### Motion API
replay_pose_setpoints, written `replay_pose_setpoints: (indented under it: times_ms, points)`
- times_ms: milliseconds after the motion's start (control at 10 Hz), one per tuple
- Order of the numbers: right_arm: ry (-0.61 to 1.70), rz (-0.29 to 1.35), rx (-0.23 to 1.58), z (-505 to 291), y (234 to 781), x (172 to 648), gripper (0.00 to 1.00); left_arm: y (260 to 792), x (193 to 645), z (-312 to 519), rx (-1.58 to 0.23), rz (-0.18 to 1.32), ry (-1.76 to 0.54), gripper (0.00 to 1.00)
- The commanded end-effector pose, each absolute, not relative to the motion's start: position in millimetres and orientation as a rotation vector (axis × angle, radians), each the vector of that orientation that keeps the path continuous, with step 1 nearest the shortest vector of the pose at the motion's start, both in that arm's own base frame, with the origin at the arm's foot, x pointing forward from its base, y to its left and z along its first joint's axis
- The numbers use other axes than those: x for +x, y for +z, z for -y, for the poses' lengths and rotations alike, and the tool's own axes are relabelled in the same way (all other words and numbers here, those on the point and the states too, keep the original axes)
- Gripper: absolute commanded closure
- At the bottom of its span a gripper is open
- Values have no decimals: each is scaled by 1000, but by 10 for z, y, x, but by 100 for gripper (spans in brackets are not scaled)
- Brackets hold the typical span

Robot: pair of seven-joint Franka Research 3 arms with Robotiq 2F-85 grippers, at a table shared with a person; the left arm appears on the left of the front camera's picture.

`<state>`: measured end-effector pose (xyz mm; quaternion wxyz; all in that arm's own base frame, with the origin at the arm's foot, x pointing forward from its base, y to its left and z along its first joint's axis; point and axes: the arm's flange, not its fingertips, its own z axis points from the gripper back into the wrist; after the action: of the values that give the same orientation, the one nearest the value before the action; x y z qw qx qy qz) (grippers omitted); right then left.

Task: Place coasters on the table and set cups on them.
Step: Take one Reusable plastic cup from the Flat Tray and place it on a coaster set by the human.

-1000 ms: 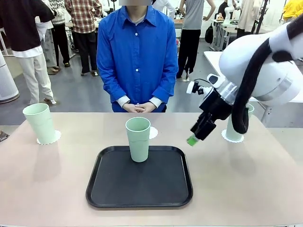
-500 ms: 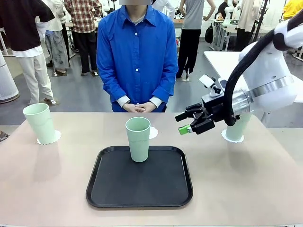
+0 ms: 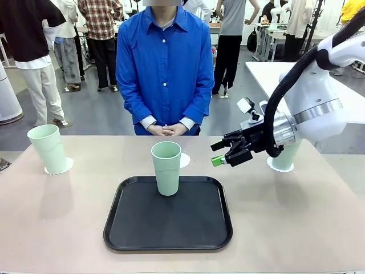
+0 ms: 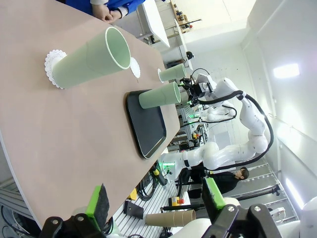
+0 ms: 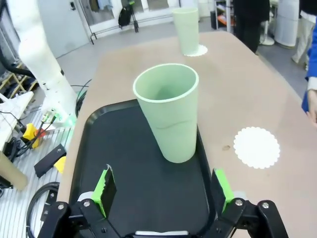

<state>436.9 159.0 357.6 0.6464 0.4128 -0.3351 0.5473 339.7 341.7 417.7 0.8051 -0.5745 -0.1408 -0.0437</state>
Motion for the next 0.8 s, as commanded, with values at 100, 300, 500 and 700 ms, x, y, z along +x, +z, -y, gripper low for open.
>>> replay_pose_setpoints:
  times_ms: [100, 300, 500, 700]
  points:
    - [1290, 777, 989, -1540, 3581, 4346, 0, 4189, 3366, -3421, -1232, 302, -100, 0]
    - [1290, 777, 989, -1540, 3581, 4346, 0, 4189, 3366, -3421, -1232, 302, -100, 0]
    - [1266, 772, 991, -1560, 3593, 4344, 0, 4189, 3366, -3421, -1232, 302, -100, 0]
    - [1383, 872, 1061, -1584, 3558, 4286, 0, 4189, 3366, -3421, -1232, 302, -100, 0]
